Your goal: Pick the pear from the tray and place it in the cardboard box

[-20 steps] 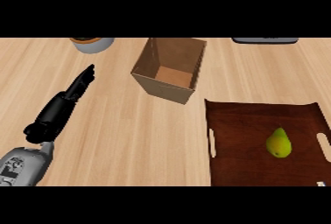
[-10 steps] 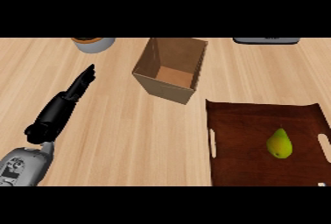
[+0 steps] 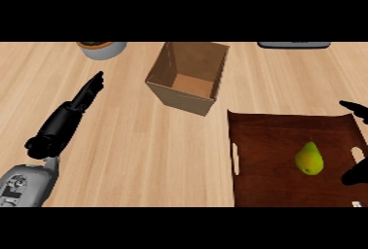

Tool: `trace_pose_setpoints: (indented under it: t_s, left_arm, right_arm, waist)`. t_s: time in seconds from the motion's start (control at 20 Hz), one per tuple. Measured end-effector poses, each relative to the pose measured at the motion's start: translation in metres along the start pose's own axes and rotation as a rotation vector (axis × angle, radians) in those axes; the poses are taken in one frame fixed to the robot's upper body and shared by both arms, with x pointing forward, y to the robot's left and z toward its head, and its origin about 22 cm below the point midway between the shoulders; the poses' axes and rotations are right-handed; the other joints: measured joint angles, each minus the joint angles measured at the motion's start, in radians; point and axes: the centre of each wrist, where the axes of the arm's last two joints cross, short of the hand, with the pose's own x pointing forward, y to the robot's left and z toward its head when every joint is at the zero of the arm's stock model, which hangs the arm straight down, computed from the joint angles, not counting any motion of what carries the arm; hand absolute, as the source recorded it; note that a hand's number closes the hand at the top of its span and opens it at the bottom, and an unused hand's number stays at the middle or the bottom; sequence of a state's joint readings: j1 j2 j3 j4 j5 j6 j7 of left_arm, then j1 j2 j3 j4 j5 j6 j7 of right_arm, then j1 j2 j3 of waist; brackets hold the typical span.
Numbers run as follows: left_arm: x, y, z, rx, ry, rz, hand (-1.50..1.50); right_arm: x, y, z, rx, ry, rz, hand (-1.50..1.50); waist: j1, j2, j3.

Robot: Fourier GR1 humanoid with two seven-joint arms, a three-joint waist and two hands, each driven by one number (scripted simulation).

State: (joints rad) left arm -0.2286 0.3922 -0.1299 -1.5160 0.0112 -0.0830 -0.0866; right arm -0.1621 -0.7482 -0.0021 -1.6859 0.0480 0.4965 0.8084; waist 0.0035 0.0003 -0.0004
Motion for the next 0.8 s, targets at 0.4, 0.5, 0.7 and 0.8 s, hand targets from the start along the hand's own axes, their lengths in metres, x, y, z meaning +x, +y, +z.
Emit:
trace_pose_setpoints:
  t_s: [0.4, 0.5, 0.7, 0.8]
  left_arm:
    - [-0.009, -0.004, 0.006, 0.002, 0.002, 0.005, 0.0]
    - [-0.006, -0.004, 0.005, 0.004, 0.004, 0.005, 0.0]
    - [-0.003, -0.003, -0.001, 0.002, 0.003, 0.005, 0.0]
    - [0.0, -0.003, -0.001, 0.004, 0.006, 0.006, 0.0]
  right_arm:
    - [0.007, 0.018, -0.016, -0.022, 0.056, 0.043, -1.5]
    - [0.012, 0.023, -0.018, -0.024, 0.056, 0.053, -1.5]
    - [0.016, 0.029, -0.03, -0.015, 0.077, 0.074, -1.5]
    - [0.005, 0.038, -0.033, -0.009, 0.096, 0.085, -1.5]
  waist:
    - [-0.002, 0.0, 0.0]
    - [-0.002, 0.0, 0.0]
    - [-0.001, 0.0, 0.0]
    - [-0.003, 0.0, 0.0]
